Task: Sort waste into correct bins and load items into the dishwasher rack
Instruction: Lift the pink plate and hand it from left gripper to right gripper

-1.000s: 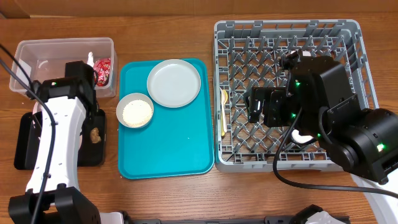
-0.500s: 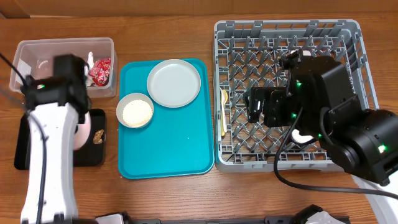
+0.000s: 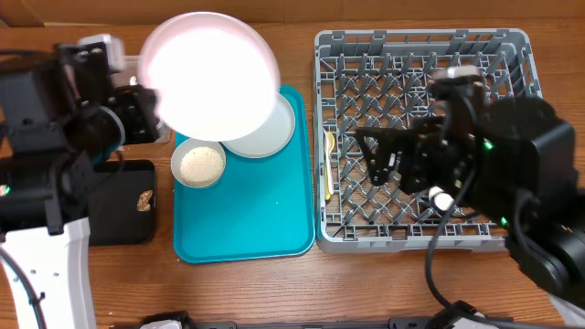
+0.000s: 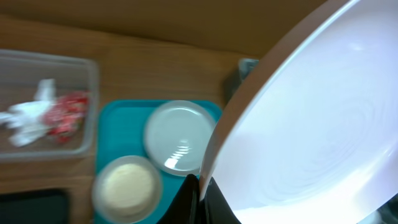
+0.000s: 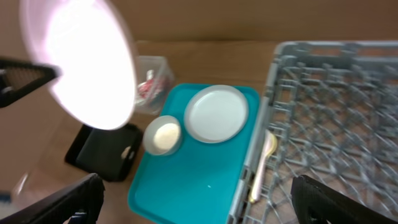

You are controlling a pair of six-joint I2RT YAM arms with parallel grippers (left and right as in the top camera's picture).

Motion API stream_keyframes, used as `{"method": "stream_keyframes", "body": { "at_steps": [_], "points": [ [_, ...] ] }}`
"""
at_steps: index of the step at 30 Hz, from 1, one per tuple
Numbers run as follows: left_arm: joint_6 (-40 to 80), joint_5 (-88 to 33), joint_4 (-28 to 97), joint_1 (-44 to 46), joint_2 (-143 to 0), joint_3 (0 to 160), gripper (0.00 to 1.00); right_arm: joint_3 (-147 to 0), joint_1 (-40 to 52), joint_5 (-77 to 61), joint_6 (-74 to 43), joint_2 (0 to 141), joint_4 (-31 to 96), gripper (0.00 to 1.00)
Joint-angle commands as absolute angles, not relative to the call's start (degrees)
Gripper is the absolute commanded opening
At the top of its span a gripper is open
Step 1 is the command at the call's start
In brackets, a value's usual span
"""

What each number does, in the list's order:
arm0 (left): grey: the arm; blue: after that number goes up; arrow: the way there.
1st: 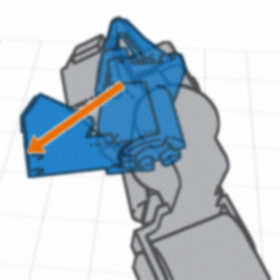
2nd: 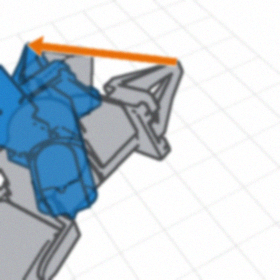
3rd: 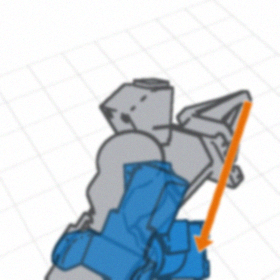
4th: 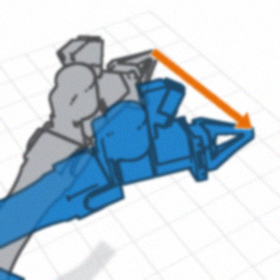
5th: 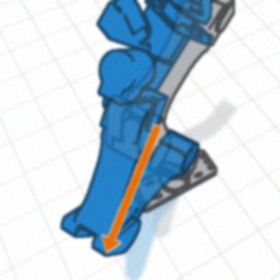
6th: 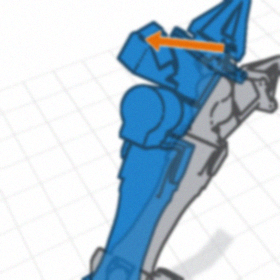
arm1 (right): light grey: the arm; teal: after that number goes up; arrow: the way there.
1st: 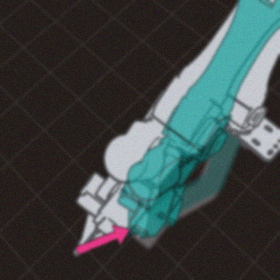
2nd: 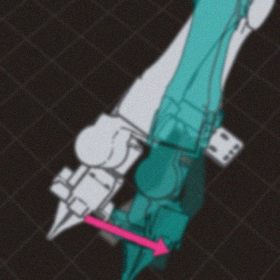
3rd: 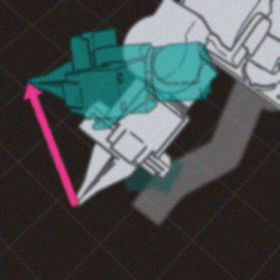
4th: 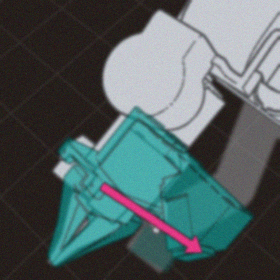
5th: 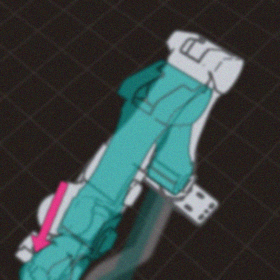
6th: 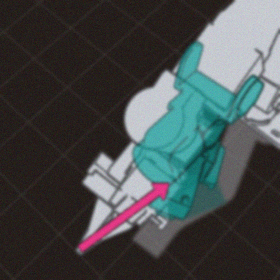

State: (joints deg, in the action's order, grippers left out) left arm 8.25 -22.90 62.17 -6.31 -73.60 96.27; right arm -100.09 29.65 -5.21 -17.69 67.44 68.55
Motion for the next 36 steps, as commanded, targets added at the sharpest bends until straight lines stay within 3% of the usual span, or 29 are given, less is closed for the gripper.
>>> {"method": "stream_keyframes", "body": {
  "at_steps": [1,11,14,20,25,26,28,29,30,32,34,35,36],
  "points": [
    [5.96,-37.80,60.69,-3.68,-74.35,96.75,0.04,-101.12,29.50,-15.77,-8.97,69.36,66.19,1.00],
    [7.33,-41.91,59.33,2.26,-74.35,96.75,0.04,-101.12,29.50,-21.10,-2.63,71.46,60.10,0.94],
    [7.75,-43.09,59.27,3.99,-74.35,96.75,0.04,-101.10,29.50,-21.12,-2.50,72.01,59.37,0.82],
    [8.84,-43.11,57.93,7.14,-74.35,96.77,0.04,-101.10,29.50,-21.10,-2.52,72.73,59.35,0.45],
    [9.47,-43.09,56.99,8.84,-74.35,96.77,0.05,-101.12,29.50,-21.02,-2.55,72.77,58.76,0.25],
    [9.45,-43.07,56.86,9.06,-74.35,96.77,0.09,-101.12,29.50,-20.71,-2.59,72.75,58.72,0.22],
    [10.02,-43.09,56.73,9.08,-74.35,96.77,0.17,-101.12,29.50,-20.10,-3.01,72.53,58.59,0.05],
    [10.74,-43.09,56.66,9.06,-74.35,96.77,0.28,-101.12,29.50,-19.59,-3.22,72.18,58.57,0.04],
    [10.79,-43.09,56.66,9.06,-74.35,96.77,0.49,-101.12,29.50,-19.11,-3.22,71.85,58.57,0.04],
    [10.74,-43.09,56.71,9.04,-74.35,96.77,0.66,-101.12,29.50,-17.06,-3.25,70.87,58.74,0.04],
    [10.72,-42.92,56.73,9.02,-74.22,96.77,0.91,-101.12,29.50,-12.27,-4.58,69.67,59.59,0.04],
    [10.72,-42.57,56.73,8.99,-74.08,96.79,1.00,-101.12,29.50,-7.55,-6.24,68.90,60.71,0.04],
    [10.74,-42.26,56.73,8.99,-73.89,96.88,1.00,-101.12,29.50,-3.33,-7.75,68.31,62.02,0.04]
  ]
}}
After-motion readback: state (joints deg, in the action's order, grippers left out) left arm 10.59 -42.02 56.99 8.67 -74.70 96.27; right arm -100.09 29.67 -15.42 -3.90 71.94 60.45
